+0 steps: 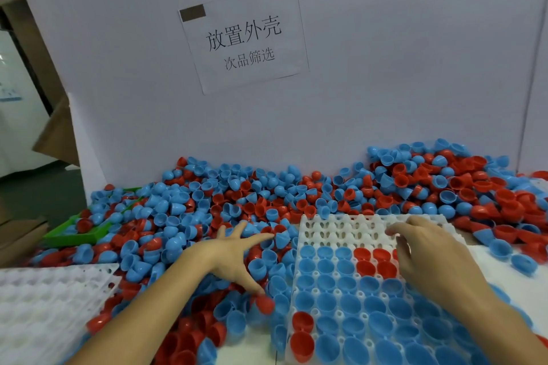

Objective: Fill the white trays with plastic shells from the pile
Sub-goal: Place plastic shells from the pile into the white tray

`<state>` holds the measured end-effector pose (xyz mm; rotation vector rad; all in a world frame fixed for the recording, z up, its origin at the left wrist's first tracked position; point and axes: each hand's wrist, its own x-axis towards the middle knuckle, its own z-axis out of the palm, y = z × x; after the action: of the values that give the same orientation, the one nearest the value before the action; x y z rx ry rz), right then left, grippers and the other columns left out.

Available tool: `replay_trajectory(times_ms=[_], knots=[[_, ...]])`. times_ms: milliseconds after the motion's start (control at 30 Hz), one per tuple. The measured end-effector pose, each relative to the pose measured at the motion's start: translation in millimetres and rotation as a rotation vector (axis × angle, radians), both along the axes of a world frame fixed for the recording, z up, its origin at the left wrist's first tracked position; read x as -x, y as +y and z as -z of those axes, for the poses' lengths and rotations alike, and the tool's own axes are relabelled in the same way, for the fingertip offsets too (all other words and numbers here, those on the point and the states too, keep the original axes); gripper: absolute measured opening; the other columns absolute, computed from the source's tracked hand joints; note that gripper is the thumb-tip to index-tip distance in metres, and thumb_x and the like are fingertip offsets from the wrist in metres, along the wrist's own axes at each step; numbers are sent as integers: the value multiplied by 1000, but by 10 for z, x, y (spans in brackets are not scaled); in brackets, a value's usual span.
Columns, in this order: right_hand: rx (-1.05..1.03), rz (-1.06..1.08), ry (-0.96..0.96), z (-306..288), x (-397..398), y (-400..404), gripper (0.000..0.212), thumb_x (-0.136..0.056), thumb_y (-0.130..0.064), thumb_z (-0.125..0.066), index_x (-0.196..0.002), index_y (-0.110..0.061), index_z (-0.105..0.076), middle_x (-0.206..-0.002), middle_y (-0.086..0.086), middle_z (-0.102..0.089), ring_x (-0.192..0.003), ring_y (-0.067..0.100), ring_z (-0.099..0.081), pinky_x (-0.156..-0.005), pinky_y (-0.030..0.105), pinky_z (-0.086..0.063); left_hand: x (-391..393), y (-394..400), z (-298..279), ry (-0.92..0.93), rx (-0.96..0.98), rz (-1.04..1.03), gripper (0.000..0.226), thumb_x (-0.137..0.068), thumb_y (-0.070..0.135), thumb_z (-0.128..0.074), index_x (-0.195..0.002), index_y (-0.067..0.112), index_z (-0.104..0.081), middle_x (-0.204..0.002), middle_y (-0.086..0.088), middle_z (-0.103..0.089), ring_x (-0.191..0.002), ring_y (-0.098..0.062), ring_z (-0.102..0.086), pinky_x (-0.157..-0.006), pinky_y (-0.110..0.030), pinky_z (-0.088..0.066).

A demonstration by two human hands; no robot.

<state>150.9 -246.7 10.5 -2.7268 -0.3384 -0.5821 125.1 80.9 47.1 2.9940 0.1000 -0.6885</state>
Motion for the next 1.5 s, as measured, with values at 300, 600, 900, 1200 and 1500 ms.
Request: replay_trajectory(times_ms=[300,600,900,1200,1500], knots=[[-11,-3,2,30,-19,-4,29,-97,-23,-54,-123,-31,-65,-112,-14,-59,-93,5,-58,-77,22,-56,-296,96,314,-93,-72,-153,103,-80,43,-72,-153,54,0,-166,-8,8,-149,-46,2,-110,-56,-39],[-34,-9,19,17,-5,-4,30,-99,-23,-52,-124,-30,-64,-115,-14,-59,-93,5,-58,-79,21,-54,-286,147,270,-172,55,-169,89,-86,33,-65,-155,50,-12,-165,-13,0,-146,-45,-21,-114,-55,-35],[-50,-6,15,6,-31,-42,31,-98,-20,-52,-124,-27,-66,-119,-9,-62,-91,8,-53,-76,22,-47,550,-25,-80,-581,181,177,46,-96,56,-48,-141,54,-38,-156,27,-21,-143,6,-19,-120,-44,-28],[-65,-13,17,-64,36,-31,30,-97,-19,-53,-122,-27,-67,-117,-5,-61,-101,15,-55,-78,33,-51,1402,-277,353,-159,-126,357,102,-103,19,-41,-118,70,46,-133,16,63,-133,-28,51,-104,-50,27],[-71,-8,28,-59,26,-21,29,-96,-19,-55,-121,-27,-67,-115,-5,-62,-97,13,-57,-78,32,-53,918,-162,727,-416,84,103,80,-76,89,-41,-133,80,14,-153,18,46,-139,-30,46,-113,-72,13]])
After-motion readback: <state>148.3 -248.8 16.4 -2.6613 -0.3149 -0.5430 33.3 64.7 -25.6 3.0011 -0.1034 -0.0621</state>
